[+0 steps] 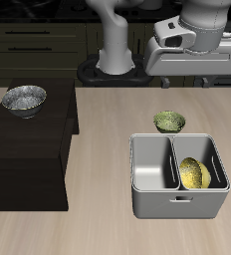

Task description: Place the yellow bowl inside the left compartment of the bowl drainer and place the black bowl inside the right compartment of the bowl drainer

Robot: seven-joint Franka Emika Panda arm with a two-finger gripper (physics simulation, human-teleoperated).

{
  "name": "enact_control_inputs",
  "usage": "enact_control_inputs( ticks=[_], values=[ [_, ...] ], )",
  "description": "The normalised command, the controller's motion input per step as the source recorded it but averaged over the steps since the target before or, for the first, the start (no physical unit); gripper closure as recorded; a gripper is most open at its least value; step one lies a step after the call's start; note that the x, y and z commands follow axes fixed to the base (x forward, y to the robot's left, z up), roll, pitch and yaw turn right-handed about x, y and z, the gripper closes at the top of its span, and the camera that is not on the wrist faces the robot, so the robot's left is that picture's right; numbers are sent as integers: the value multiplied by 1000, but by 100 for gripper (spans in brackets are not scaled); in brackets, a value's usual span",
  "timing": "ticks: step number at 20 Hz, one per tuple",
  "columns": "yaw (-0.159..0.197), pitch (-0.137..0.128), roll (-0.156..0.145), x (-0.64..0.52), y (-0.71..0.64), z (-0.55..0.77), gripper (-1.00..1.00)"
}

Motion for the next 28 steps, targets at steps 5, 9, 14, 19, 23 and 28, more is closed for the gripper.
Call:
enact_control_inputs(
  ticks=[5, 9, 14, 19, 23, 28],
  values=[
    [-2, -7, -38, 3, -446, -101, -100],
    [-13, -10, -18, -75, -524, -106, -100],
    [7, -20, -12, -174, -368, -74, -100],
    [2, -41, -3, -366, -376, -4, -100],
    [47, -20, 35, -306, -255, -53, -100],
    [-8, -28, 25, -325, -411, 160, -100]
  ],
)
